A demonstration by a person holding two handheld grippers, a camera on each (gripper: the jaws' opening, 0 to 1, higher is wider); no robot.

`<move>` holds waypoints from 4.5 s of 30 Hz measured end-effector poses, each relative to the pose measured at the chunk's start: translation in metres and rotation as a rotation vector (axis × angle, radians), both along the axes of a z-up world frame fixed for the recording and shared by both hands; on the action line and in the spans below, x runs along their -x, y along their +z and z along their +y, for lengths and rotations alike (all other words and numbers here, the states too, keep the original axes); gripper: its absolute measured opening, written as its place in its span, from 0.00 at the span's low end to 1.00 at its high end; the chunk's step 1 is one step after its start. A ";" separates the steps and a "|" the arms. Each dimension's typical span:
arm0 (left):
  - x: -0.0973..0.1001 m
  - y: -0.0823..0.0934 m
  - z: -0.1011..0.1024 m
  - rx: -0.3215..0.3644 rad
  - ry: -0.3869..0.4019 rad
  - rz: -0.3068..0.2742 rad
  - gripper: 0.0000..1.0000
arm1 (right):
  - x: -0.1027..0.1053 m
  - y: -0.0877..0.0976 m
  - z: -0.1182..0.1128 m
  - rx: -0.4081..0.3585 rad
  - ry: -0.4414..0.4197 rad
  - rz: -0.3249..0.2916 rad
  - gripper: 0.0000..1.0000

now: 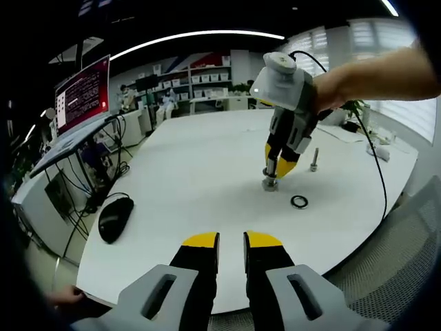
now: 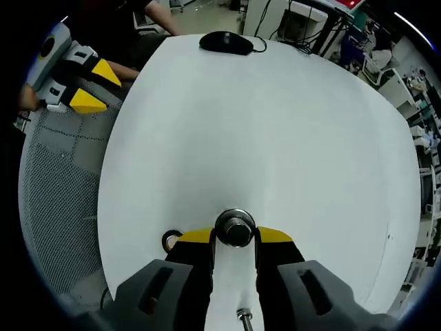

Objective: Place the washer onto the threaded stud by aligning its center hole with the stud, sliding it down to the base, and recovering from edge contact or off-axis alignment until the washer reaches the visible bottom stop.

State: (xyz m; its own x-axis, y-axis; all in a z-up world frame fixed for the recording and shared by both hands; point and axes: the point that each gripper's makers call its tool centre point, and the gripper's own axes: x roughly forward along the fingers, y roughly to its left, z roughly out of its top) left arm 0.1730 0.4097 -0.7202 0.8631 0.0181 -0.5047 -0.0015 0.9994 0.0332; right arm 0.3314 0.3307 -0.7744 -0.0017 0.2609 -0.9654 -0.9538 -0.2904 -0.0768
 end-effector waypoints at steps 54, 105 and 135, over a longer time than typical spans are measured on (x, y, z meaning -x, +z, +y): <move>-0.002 0.003 0.000 -0.001 0.008 -0.014 0.12 | 0.065 -0.027 -0.047 0.013 0.032 0.075 0.34; 0.000 0.004 -0.001 0.001 0.002 -0.010 0.12 | 0.067 -0.026 -0.046 -0.095 -0.034 0.107 0.29; -0.001 0.004 -0.001 0.000 0.004 -0.012 0.12 | 0.066 -0.014 -0.048 -0.229 -0.185 0.096 0.23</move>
State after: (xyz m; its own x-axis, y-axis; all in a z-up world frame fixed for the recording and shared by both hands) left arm 0.1738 0.4088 -0.7162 0.8689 0.0213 -0.4946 -0.0056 0.9994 0.0332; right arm 0.2657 0.2830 -0.7883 -0.0225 0.4759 -0.8792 -0.9949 -0.0969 -0.0270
